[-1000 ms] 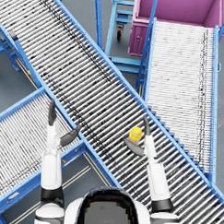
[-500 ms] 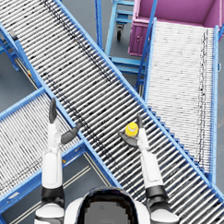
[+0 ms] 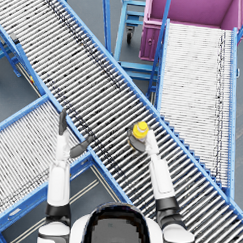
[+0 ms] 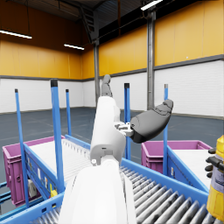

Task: Pick up the oil and place it on the left assembly line, put the cola on the right, and keep Sprite still

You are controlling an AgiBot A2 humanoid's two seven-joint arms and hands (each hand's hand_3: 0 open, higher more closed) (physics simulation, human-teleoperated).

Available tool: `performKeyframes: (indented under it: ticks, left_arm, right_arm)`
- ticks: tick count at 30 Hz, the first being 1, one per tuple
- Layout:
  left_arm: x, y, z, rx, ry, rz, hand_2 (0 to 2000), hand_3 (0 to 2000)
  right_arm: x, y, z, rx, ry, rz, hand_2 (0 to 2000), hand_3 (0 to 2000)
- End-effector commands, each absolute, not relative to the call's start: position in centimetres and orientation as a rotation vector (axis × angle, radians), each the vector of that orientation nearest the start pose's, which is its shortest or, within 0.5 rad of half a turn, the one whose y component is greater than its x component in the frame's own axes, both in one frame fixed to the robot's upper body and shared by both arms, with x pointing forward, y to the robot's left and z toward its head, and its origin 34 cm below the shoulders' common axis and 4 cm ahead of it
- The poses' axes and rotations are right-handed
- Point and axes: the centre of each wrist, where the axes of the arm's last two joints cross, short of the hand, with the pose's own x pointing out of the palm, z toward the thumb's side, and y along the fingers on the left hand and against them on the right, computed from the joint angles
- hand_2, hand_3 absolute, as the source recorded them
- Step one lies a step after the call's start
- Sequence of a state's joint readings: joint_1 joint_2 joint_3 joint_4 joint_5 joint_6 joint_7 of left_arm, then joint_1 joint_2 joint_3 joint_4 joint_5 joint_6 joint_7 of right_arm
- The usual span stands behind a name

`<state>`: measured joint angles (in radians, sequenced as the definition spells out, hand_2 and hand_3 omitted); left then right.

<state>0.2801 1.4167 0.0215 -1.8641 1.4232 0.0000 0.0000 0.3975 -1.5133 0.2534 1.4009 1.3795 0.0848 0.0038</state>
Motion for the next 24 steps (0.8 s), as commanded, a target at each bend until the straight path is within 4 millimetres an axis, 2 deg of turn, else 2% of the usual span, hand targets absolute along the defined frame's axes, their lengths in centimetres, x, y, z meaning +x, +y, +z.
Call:
performKeyframes:
  ticks: [1,2,5,6,7,9,12,14,18,21,22,23,24]
  left_arm:
    - [24.0,17.4,23.2,0.434,-0.395,-1.726,0,0]
    - [23.7,16.8,22.9,0.429,-0.386,-1.755,0,0]
    - [23.2,14.5,22.0,0.405,-0.368,-1.856,0,0]
    - [23.0,13.7,21.6,0.394,-0.358,-1.893,0,0]
    - [23.2,13.4,21.5,0.385,-0.358,-1.899,0,0]
    - [23.3,12.3,21.8,0.382,-0.381,-1.925,0,0]
    - [23.6,11.3,22.0,0.371,-0.4,-1.944,0,0]
    - [24.1,11.0,22.1,0.361,-0.407,-1.941,0,0]
    - [24.2,10.8,22.4,0.375,-0.416,-1.994,0,0]
    - [23.3,11.0,22.8,0.408,-0.424,-2.04,0,0]
    - [23.4,11.5,23.0,0.416,-0.428,-2.023,1361,327]
    - [23.5,11.9,22.8,0.424,-0.411,-2.049,2000,653]
    - [23.5,12.0,22.8,0.433,-0.406,-2.075,2000,980]
  right_arm:
    - [30.0,-11.9,25.4,-0.428,-0.417,1.976,2000,2000]
    - [29.6,-11.4,26.3,-0.385,-0.519,1.956,2000,2000]
    - [28.6,-10.6,28.1,-0.464,-0.576,2.009,2000,2000]
    - [28.4,-10.8,28.2,-0.865,-0.198,2.217,2000,2000]
    - [27.8,-10.0,28.7,-0.585,-0.525,2.092,2000,2000]
    - [26.6,-8.7,28.4,-0.62,-0.51,2.177,2000,2000]
    - [25.4,-7.3,26.5,-0.605,-0.448,2.282,2000,2000]
    - [24.4,-6.7,26.3,-0.619,-0.452,2.331,2000,2000]
    - [23.6,-6.2,25.4,-0.606,-0.428,2.339,2000,2000]
    - [23.8,-6.3,25.3,-0.612,-0.422,2.318,2000,2000]
    - [23.9,-6.4,25.3,-0.616,-0.416,2.319,2000,2000]
    - [24.0,-6.5,25.4,-0.616,-0.424,2.302,2000,2000]
    - [24.1,-6.6,25.4,-0.613,-0.425,2.291,2000,2000]
